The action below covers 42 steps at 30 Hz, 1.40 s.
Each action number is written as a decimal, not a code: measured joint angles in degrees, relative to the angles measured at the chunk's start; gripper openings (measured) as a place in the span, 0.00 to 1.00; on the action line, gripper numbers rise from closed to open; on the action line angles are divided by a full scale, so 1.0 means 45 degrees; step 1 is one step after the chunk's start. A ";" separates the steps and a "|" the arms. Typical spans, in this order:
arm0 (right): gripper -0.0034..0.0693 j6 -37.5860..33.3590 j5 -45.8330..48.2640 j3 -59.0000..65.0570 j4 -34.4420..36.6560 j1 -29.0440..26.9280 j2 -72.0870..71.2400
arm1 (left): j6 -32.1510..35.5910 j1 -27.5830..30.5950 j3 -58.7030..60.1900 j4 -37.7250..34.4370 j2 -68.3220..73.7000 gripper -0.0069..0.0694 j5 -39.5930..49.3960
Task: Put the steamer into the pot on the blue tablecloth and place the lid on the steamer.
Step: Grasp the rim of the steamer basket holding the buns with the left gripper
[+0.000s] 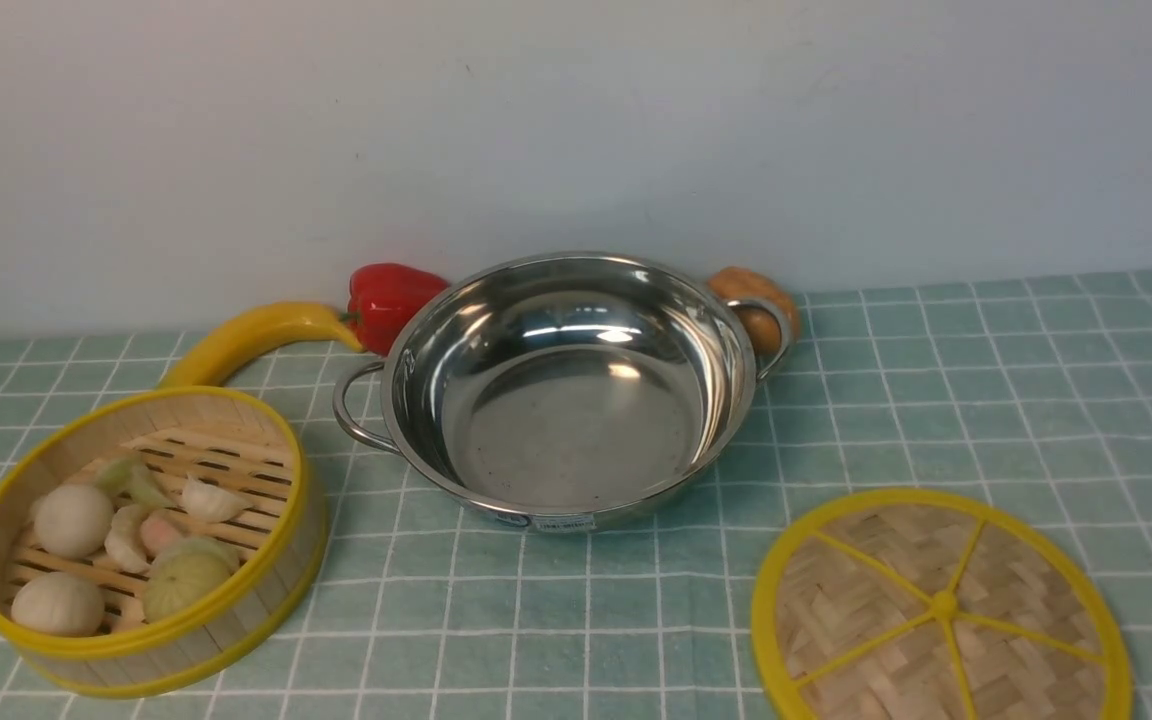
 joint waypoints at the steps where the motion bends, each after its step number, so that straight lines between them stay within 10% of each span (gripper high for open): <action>1: 0.38 0.0349 -0.0762 0.0000 0.0783 0.0000 0.0000 | 0.0594 0.0000 -0.0358 -0.1078 0.0862 0.55 0.0464; 15: 0.38 0.1072 -0.1246 0.0000 0.1024 0.0000 0.0000 | -0.0133 0.1308 -0.1402 -0.2506 0.8796 0.55 0.4244; 26: 0.38 0.1208 0.1725 0.0000 -0.2077 0.0000 0.0000 | -0.3485 0.6791 -0.5724 0.2160 1.4436 0.55 1.1751; 42: 0.38 0.0306 0.5358 -0.0236 -0.1187 0.0985 0.0856 | -0.2625 0.6752 -0.6931 0.4892 1.9708 0.55 1.0929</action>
